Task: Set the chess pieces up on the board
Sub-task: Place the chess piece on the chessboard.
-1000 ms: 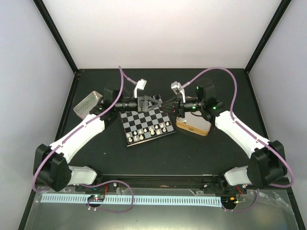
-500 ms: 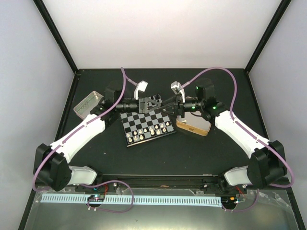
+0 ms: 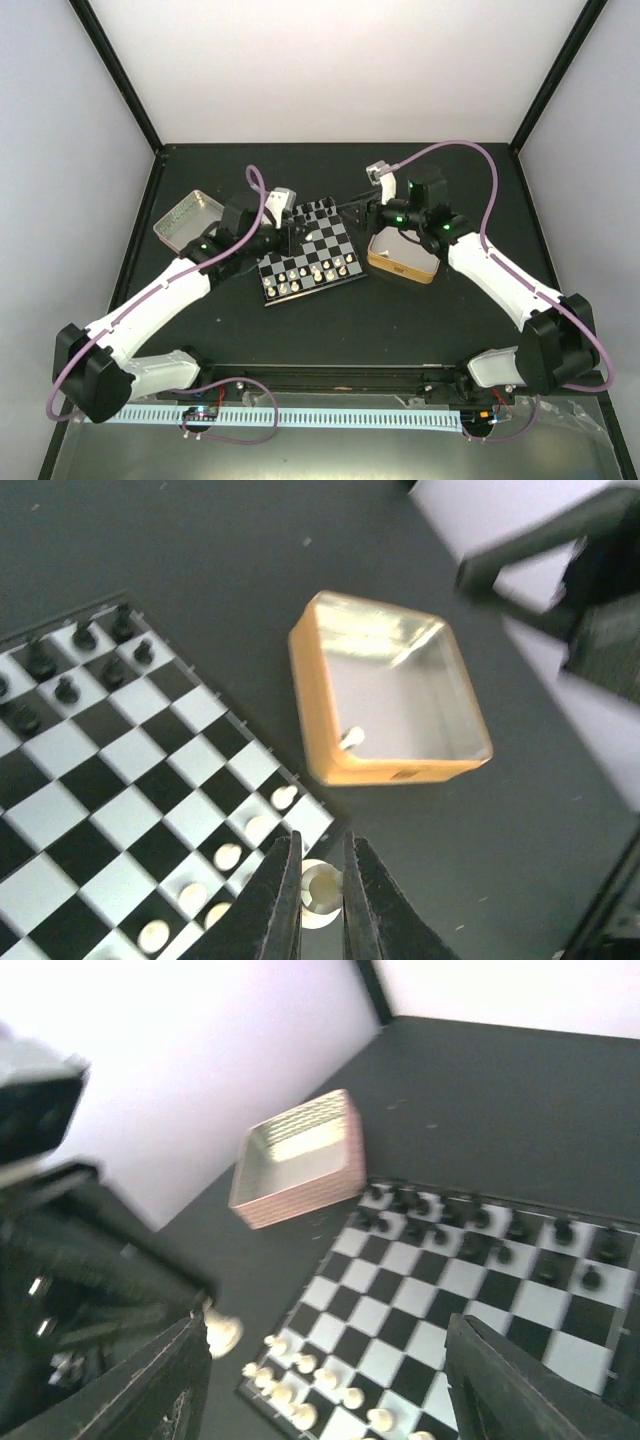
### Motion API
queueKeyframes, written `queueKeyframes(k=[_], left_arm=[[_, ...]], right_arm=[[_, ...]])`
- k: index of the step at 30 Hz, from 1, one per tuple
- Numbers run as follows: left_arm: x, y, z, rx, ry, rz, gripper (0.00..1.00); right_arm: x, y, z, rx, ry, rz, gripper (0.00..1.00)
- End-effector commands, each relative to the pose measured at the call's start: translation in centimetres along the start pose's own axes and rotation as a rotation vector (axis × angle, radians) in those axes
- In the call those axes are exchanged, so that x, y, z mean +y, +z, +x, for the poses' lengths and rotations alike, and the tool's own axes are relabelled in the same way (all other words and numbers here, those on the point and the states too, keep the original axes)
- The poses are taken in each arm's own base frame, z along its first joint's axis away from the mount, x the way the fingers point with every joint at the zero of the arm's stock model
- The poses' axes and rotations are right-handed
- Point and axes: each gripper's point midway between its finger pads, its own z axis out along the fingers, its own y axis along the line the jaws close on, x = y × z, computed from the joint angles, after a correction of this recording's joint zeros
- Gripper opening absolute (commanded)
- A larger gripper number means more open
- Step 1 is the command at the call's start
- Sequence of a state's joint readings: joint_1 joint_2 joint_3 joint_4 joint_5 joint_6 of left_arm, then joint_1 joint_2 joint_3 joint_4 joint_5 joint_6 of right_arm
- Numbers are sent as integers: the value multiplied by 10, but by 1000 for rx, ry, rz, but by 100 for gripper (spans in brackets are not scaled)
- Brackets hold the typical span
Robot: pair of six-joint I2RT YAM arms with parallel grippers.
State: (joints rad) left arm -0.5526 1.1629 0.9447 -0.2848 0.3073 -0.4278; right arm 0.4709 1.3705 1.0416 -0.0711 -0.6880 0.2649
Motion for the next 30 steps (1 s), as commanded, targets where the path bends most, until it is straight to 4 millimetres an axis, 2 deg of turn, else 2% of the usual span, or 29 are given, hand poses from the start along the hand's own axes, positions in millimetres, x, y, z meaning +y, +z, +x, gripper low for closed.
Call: queueKeyframes(k=[1, 6, 13, 20, 25, 30], left_arm=[[31, 1, 29, 48, 98, -222, 1], [36, 11, 57, 90, 140, -261, 1], [29, 31, 90, 128, 189, -204, 2], [34, 41, 106, 147, 175, -194, 2], [36, 44, 111, 152, 159, -197, 2], [45, 48, 120, 145, 155, -209, 2]], right_arm=[[-46, -14, -17, -124, 74, 292, 65], [-71, -22, -13, -146, 122, 428, 65], [-84, -21, -5, -128, 168, 469, 65], [-89, -20, 0, -119, 192, 480, 65], [-91, -21, 2, -116, 196, 486, 65], [-92, -21, 3, -116, 203, 488, 65]])
